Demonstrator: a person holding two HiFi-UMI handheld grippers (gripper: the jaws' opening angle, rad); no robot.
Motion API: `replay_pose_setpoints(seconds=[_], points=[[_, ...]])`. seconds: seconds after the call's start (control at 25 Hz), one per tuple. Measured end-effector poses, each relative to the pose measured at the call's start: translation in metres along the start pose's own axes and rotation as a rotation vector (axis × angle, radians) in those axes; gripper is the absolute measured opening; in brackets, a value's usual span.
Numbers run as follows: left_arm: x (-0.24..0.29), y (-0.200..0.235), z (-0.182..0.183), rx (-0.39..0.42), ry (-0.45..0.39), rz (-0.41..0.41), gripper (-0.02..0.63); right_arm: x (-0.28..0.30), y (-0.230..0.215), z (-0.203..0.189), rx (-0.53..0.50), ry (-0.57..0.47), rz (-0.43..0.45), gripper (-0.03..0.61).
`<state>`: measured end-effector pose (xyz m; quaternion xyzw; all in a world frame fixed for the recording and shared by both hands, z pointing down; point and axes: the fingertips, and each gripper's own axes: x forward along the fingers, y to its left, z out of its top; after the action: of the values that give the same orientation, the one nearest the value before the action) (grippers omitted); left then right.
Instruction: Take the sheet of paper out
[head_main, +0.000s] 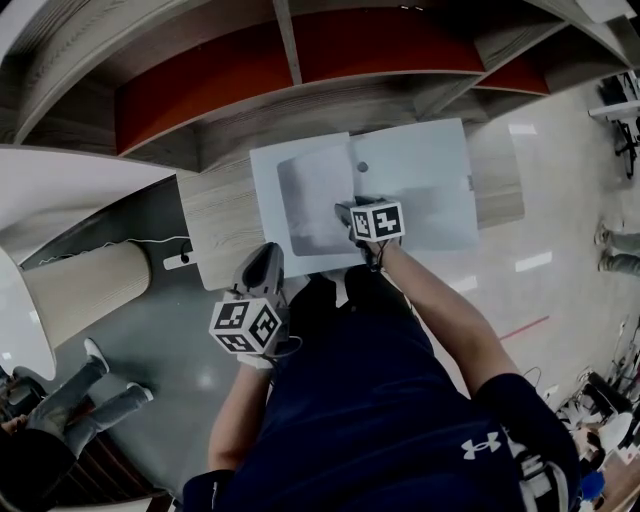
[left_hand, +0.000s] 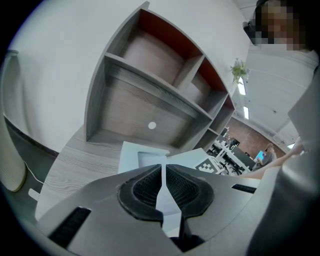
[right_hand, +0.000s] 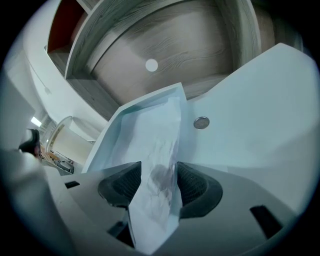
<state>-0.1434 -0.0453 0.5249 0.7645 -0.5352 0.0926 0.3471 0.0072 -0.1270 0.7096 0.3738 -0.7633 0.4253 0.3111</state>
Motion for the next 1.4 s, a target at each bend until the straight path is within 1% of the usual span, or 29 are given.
replay_pose_setpoints(seconds=[0.2, 0.36, 0.52, 0.68, 0.76, 0.88, 1.08, 1.4], points=[[0.004, -0.002, 0.003, -0.001, -0.006, -0.012, 0.038, 0.001, 0.010, -0.009, 0.038, 0.054, 0.042, 0.207], [0.003, 0.001, 0.003, -0.009, -0.002, -0.009, 0.038, 0.004, 0.022, -0.013, 0.066, 0.085, 0.092, 0.135], [0.002, 0.005, 0.002, -0.018, 0.001, -0.006, 0.038, 0.008, 0.022, -0.015, 0.060, 0.104, 0.096, 0.086], [0.002, 0.007, 0.003, -0.022, 0.001, -0.005, 0.038, 0.004, 0.023, -0.013, 0.114, 0.080, 0.160, 0.035], [0.003, 0.006, 0.003, -0.020, 0.004, -0.010, 0.038, -0.001, 0.020, -0.011, 0.143, 0.065, 0.184, 0.020], [0.008, 0.003, 0.004, -0.015, 0.008, -0.022, 0.038, -0.009, 0.010, -0.010, 0.178, 0.050, 0.192, 0.017], [0.019, -0.010, 0.006, 0.003, 0.018, -0.053, 0.038, -0.027, -0.012, -0.010, 0.223, 0.027, 0.180, 0.015], [0.033, -0.027, 0.007, 0.029, 0.034, -0.092, 0.038, -0.052, -0.041, -0.013, 0.205, 0.011, 0.132, 0.015]])
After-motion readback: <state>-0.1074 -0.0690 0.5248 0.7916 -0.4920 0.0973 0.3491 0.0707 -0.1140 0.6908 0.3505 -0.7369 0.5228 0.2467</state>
